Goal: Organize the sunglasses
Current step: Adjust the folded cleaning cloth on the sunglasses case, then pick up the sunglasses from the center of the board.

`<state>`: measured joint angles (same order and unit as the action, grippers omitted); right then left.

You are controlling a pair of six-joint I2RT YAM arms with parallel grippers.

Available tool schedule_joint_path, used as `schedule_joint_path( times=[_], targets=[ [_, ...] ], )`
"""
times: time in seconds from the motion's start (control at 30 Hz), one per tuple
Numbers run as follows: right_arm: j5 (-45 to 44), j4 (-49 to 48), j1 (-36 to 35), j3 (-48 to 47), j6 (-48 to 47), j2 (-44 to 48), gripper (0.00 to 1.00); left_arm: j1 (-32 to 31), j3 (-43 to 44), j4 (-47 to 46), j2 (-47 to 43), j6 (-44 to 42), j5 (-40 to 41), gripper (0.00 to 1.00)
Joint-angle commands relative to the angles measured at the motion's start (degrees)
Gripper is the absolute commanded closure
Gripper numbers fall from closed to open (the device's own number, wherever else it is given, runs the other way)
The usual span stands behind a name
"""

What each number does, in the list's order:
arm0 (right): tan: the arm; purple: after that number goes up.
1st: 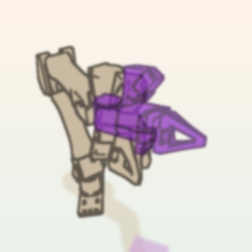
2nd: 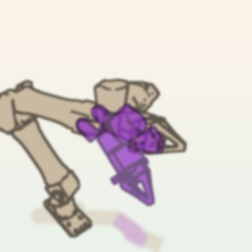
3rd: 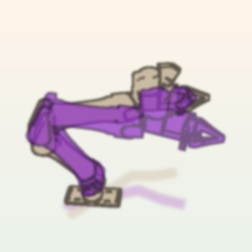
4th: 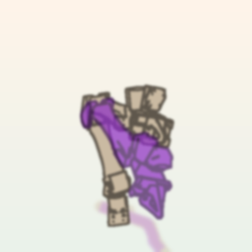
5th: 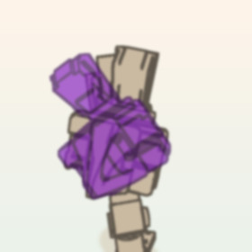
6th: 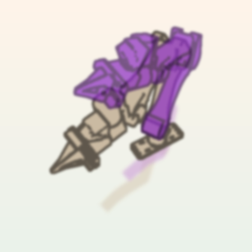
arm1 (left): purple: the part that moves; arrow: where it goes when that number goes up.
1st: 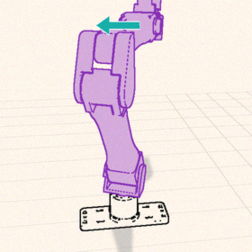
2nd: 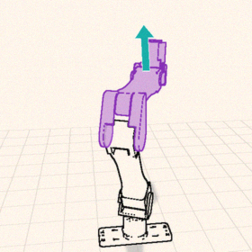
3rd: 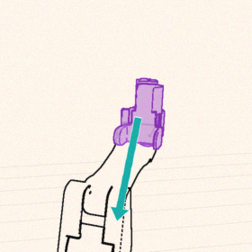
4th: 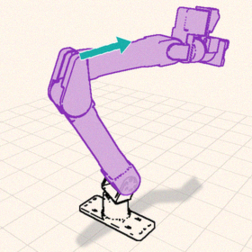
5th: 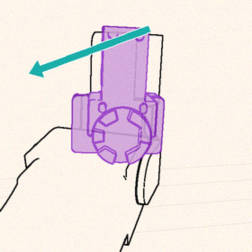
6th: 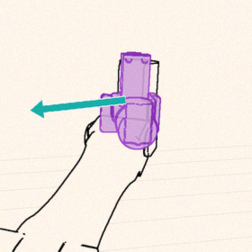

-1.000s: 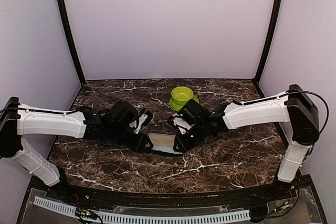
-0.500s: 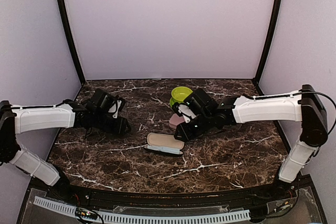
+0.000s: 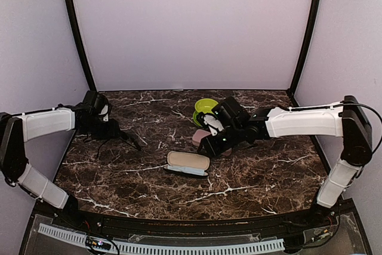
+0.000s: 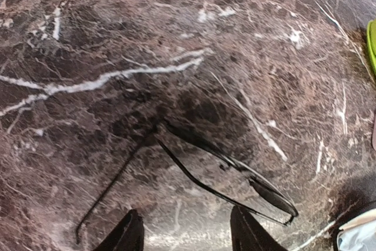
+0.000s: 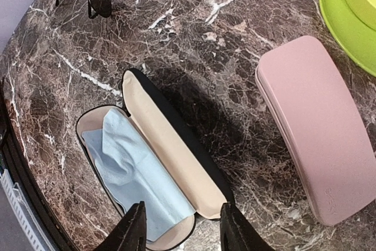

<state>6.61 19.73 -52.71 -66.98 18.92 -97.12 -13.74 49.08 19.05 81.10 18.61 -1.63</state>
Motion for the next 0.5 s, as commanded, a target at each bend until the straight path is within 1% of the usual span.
schedule_joint_path(
  times=[0.0,0.23,0.47],
  targets=[
    [3.7,-3.8,1.4,-0.9,-2.5,0.8,0.56,3.3,6.9,6.1,4.3,-4.8,3.1,0.47],
    [7.9,-5.9,4.0,1.4,-3.7,2.1,0.56,5.6,13.0,11.8,12.5,-10.8,5.1,0.47],
    [10.4,-6.3,5.3,3.2,-4.5,1.9,0.56,5.7,15.7,14.5,18.8,-12.3,1.9,0.51]
  ],
)
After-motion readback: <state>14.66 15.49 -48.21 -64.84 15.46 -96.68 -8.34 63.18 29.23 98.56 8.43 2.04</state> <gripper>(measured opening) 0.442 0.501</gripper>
